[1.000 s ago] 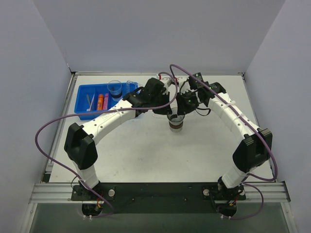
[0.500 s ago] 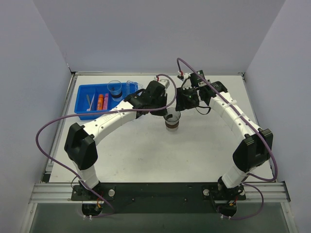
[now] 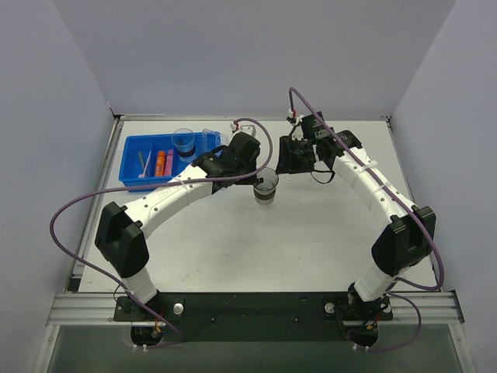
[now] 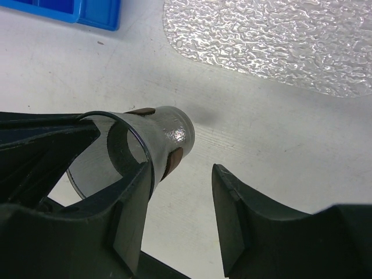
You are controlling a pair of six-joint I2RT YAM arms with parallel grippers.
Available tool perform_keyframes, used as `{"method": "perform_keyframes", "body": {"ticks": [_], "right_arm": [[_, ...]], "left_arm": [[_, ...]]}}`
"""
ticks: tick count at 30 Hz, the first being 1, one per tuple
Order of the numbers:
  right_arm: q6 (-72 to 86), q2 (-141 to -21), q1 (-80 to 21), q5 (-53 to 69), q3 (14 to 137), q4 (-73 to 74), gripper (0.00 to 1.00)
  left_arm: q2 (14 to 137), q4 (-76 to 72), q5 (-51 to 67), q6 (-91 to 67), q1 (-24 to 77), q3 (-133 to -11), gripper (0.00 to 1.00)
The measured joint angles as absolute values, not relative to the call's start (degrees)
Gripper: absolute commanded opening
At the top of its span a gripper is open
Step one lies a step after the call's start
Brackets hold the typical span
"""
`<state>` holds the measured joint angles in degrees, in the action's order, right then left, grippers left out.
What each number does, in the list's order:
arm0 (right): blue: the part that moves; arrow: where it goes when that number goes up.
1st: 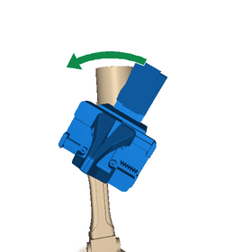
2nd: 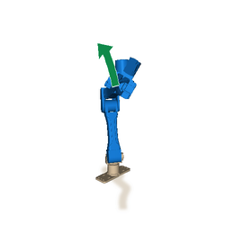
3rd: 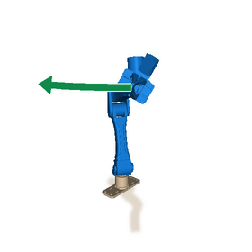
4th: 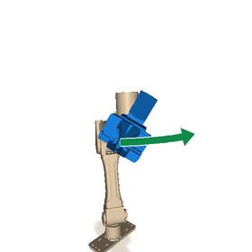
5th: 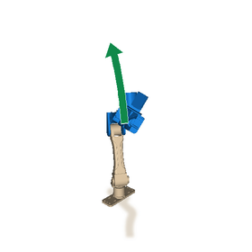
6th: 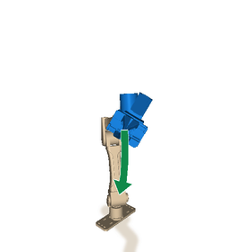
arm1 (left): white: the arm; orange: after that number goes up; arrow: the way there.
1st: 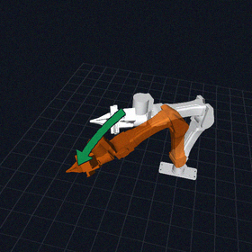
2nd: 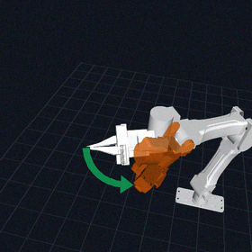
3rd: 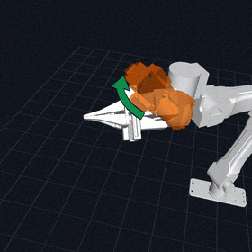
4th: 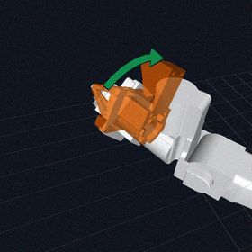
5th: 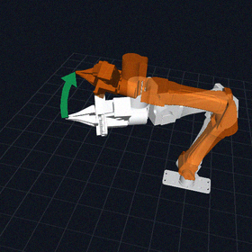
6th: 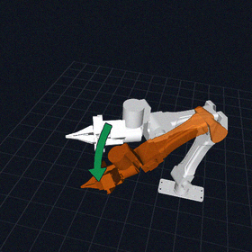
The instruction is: Prepare toiletry sets of a toothbrush and toothpaste on the tray
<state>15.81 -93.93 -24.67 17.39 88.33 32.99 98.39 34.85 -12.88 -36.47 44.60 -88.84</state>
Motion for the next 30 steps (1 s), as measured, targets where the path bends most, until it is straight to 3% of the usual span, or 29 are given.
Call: {"method": "perform_keyframes", "body": {"ticks": [19,30], "right_arm": [[19.79,-94.41,-27.11,17.56,89.6,32.58,0.4],[20.82,-99.39,-28.05,20.16,92.64,33.28,0.28]], "left_arm": [[97.93,33.58,-19.27,-38.57,44.6,-88.51,0.0],[98.43,32.67,-19.9,-38.83,44.6,-89.1,0.0]]}}
